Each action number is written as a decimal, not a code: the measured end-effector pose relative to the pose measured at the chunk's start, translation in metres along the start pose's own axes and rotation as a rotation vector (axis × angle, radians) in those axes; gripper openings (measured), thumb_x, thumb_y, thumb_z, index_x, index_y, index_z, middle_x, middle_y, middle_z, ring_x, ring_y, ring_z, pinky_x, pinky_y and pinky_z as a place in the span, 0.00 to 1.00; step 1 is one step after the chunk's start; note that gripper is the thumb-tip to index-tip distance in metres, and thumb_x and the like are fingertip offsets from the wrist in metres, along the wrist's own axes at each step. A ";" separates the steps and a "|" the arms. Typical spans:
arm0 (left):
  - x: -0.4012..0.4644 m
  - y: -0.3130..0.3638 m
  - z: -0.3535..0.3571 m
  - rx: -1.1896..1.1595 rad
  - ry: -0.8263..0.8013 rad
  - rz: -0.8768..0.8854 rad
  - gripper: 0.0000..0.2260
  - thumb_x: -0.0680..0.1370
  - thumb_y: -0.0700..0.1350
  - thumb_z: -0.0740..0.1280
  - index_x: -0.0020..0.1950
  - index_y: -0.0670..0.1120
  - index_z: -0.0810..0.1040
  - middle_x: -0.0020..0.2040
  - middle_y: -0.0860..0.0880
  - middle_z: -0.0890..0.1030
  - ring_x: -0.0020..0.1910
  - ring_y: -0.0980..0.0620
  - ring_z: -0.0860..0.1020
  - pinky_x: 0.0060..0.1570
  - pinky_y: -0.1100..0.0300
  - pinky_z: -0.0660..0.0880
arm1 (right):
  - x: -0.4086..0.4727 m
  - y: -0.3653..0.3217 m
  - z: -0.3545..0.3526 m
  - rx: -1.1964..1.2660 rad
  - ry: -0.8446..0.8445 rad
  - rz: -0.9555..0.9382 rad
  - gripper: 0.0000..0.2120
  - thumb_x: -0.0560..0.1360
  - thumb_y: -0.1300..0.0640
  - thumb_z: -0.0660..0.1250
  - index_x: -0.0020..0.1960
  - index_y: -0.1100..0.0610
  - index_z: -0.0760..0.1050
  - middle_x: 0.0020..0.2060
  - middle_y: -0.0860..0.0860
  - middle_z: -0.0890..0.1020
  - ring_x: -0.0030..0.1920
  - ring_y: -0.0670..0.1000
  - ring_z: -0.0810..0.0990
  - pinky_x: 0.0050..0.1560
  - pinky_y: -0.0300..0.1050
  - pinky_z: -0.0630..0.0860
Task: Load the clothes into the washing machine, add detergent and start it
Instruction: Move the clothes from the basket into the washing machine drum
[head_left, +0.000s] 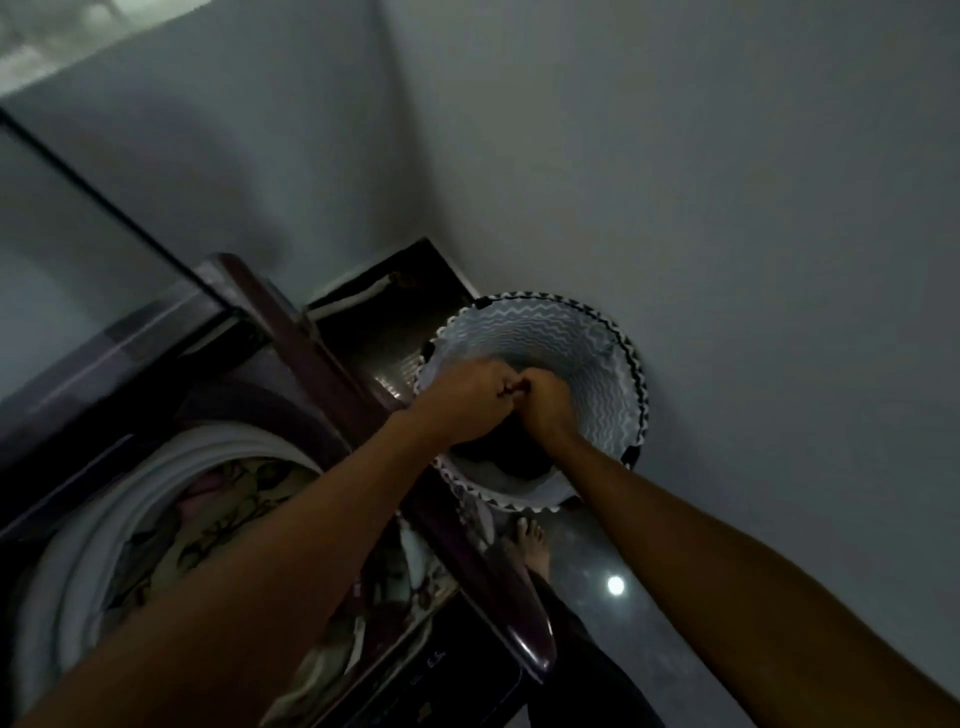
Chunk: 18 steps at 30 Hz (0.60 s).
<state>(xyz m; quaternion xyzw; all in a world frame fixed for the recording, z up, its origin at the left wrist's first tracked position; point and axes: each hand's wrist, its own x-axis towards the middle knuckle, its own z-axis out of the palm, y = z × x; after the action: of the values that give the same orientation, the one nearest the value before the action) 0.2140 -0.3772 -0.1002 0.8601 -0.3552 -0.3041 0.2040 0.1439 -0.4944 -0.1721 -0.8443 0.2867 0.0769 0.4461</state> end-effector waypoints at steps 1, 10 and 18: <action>0.013 -0.001 0.008 -0.018 -0.051 -0.027 0.12 0.74 0.44 0.64 0.55 0.44 0.82 0.57 0.44 0.82 0.56 0.44 0.78 0.60 0.51 0.72 | 0.008 0.016 0.001 0.020 -0.007 0.080 0.07 0.70 0.65 0.63 0.36 0.62 0.78 0.34 0.54 0.80 0.35 0.52 0.75 0.37 0.47 0.70; 0.109 -0.047 0.084 0.128 -0.214 -0.317 0.17 0.78 0.44 0.65 0.67 0.42 0.75 0.67 0.39 0.75 0.67 0.42 0.72 0.67 0.52 0.67 | 0.086 0.124 0.029 0.304 -0.107 0.708 0.28 0.77 0.47 0.62 0.71 0.62 0.68 0.65 0.60 0.75 0.61 0.62 0.76 0.61 0.55 0.76; 0.152 -0.096 0.165 0.284 -0.301 -0.255 0.22 0.80 0.46 0.61 0.71 0.37 0.68 0.66 0.34 0.73 0.64 0.35 0.73 0.65 0.44 0.70 | 0.155 0.240 0.127 0.376 -0.222 0.891 0.48 0.55 0.36 0.63 0.73 0.53 0.66 0.67 0.57 0.74 0.60 0.62 0.76 0.61 0.58 0.75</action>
<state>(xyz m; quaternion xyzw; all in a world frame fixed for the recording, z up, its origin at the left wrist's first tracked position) 0.2363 -0.4472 -0.3334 0.8631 -0.3092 -0.3991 -0.0142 0.1544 -0.5630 -0.4770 -0.5313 0.5795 0.2966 0.5422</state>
